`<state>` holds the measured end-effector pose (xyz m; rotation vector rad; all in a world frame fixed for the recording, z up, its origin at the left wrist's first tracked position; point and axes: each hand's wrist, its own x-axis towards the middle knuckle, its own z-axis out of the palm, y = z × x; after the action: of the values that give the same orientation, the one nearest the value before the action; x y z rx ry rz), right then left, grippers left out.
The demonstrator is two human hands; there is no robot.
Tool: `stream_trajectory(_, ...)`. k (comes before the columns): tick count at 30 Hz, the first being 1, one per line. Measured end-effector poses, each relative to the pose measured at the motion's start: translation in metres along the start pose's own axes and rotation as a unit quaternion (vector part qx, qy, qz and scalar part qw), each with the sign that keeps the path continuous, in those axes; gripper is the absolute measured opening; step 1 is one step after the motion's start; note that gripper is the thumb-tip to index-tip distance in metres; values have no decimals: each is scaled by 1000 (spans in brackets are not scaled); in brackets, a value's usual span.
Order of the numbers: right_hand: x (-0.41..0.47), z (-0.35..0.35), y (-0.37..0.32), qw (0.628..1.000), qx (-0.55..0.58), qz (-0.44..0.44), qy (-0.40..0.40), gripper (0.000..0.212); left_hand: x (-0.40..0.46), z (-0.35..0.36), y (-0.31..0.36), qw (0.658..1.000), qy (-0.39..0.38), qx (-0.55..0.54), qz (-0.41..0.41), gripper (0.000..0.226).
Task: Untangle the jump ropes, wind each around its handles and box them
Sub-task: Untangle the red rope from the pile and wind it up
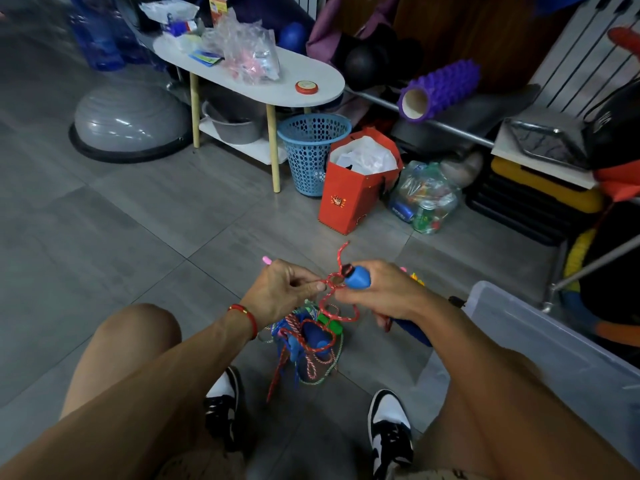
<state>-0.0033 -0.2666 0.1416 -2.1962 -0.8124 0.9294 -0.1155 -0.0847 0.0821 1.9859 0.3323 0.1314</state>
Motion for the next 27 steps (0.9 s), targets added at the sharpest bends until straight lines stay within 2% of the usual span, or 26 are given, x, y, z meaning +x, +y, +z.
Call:
stream_trajectory(3,5,7,2,999,4,25,-33,36,1,0,0,1000,-2,5,15,11)
stream_trajectory(5,14,4,14,999,-15,38,-13,35,1,-1,-1,999,6,36,16,10)
stream_trajectory(8,23,-5,43,994,-76,85,-2,26,3,0,-10,993,3,117,0,31)
stream_trajectory(12,27,-4,89,984,-105,142,-15,29,2,5,-12,988,-16,155,-9,18)
stream_trajectory(14,30,-1,114,969,-172,174,-20,40,2,8,-13,986,-20,165,-7,20)
stream_trajectory(17,23,-5,123,937,-280,202,-55,34,2,16,-22,983,-52,176,3,29)
stream_trajectory(19,21,-6,124,913,-331,231,-54,44,-1,26,-28,982,-69,178,9,27)
stream_trajectory(21,22,2,124,904,-369,210,-54,52,-2,37,-31,980,-82,179,3,25)
stream_trajectory(22,25,8,122,916,-355,175,-70,58,-2,43,-32,980,-92,177,2,25)
stream_trajectory(24,24,25,106,961,-237,72,-123,66,-1,54,-31,980,-115,164,-2,20)
stream_trajectory(25,20,32,92,974,-155,43,-158,61,-1,59,-31,980,-121,160,-3,17)
stream_trajectory(26,19,39,86,981,-89,19,-172,48,0,63,-30,979,-123,161,-4,16)
stream_trajectory(27,18,43,80,982,-71,10,-174,28,1,66,-30,978,-124,165,-5,16)
